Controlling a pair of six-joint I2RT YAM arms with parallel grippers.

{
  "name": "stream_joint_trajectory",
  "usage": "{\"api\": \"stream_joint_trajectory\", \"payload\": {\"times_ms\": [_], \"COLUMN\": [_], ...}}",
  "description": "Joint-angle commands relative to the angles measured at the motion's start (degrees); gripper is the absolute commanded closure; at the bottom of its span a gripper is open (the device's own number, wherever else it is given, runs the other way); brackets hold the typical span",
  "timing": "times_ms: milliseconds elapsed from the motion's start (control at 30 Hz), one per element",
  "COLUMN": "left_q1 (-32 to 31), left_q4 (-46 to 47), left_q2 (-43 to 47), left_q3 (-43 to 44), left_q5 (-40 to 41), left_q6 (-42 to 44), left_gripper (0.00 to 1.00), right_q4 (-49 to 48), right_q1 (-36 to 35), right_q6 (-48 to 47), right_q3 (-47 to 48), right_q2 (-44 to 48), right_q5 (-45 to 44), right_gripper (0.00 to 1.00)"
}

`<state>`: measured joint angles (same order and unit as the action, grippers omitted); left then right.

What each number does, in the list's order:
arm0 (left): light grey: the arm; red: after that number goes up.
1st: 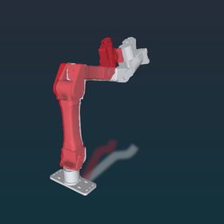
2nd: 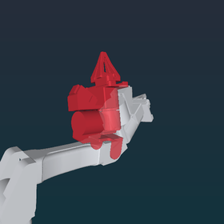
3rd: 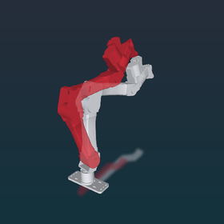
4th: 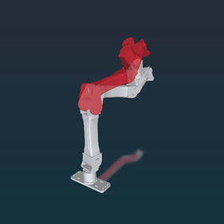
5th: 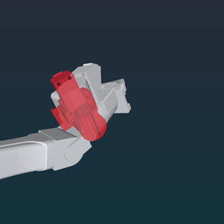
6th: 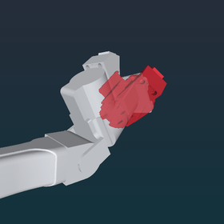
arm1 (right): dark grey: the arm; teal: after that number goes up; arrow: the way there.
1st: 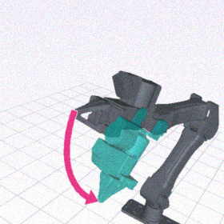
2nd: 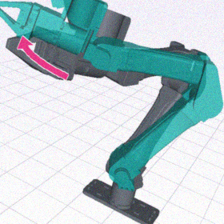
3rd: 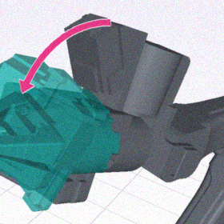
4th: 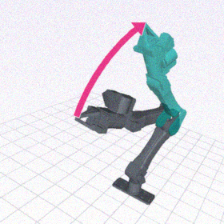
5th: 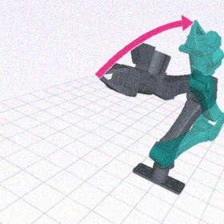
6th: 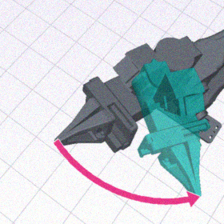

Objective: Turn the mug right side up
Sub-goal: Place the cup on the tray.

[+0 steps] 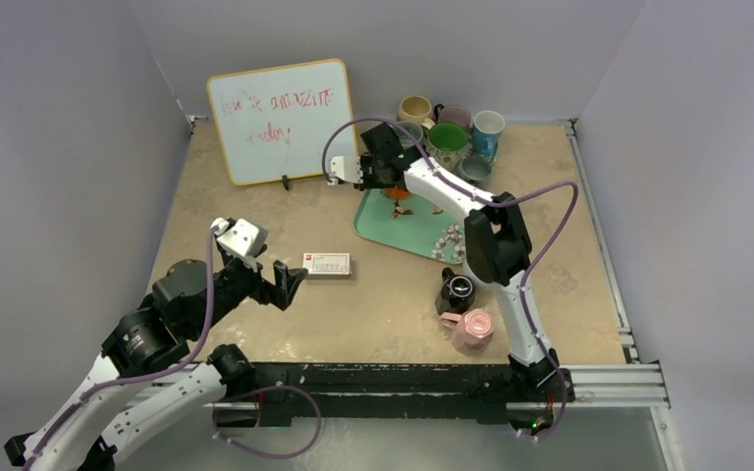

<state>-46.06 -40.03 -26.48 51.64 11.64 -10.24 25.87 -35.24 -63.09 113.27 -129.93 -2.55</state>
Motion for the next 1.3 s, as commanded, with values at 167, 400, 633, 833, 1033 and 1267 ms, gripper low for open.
{"api": "stream_joint_trajectory", "payload": {"times_ms": [167,400,633,833,1033,1267], "left_q1": [0.8,0.8,0.8,0.9,0.9,0.9], "left_q4": [1.0,0.9,0.8,0.6,2.6,5.5], "left_q2": [0.1,0.4,0.4,-0.7,-3.5,-11.5], "left_q3": [-0.3,-0.3,-0.6,-0.5,-1.0,2.4], "left_q5": [0.9,0.9,1.1,1.3,1.2,-7.0], "left_q6": [0.8,0.7,0.6,0.5,1.6,1.4], "left_gripper": [0.08,0.08,0.08,0.07,0.07,0.1], "right_q4": [-2.0,-6.5,-8.5,-16.6,-23.3,-30.0], "right_q1": [0.2,0.3,0.3,0.3,0.2,0.3], "right_q6": [-2.8,-2.6,4.7,19.9,35.0,57.3], "right_q3": [3.8,3.3,1.4,-10.5,-24.3,-43.4], "right_q2": [-0.9,-1.5,2.2,14.3,27.3,45.4], "right_q5": [-3.7,-3.6,1.9,11.9,12.4,12.7], "right_gripper": [0.61,0.63,0.61,0.53,0.48,0.33]}}
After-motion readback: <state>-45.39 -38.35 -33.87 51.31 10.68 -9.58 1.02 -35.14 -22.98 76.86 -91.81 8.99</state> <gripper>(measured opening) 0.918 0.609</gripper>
